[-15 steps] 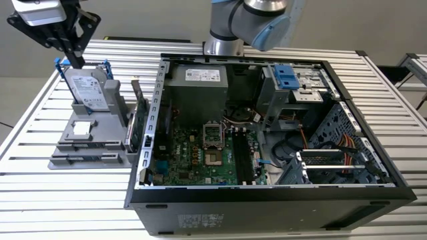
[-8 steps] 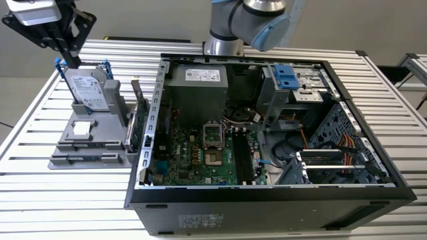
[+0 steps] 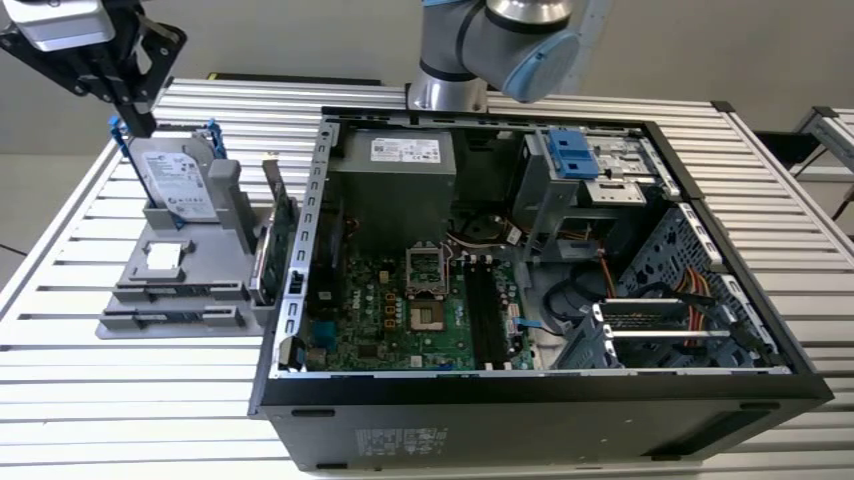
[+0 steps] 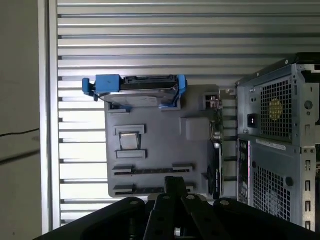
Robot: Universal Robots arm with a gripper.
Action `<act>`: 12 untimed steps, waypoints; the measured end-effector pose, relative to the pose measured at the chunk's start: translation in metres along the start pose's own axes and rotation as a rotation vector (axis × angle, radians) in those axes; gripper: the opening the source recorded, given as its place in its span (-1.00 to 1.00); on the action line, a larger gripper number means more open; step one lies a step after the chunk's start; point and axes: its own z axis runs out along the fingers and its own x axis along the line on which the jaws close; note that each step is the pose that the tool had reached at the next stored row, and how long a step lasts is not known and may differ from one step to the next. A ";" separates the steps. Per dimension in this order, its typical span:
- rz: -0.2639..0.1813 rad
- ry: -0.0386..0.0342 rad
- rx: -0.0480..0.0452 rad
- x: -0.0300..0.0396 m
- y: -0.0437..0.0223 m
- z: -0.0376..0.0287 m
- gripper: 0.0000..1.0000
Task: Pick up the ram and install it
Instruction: 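Reach for the ram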
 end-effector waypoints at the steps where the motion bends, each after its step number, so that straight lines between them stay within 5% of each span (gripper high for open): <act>1: 0.000 0.0000 0.0000 0.0000 -0.0009 -0.0001 -1.00; 12: 0.000 0.0000 0.0000 0.0010 -0.0168 -0.0008 -1.00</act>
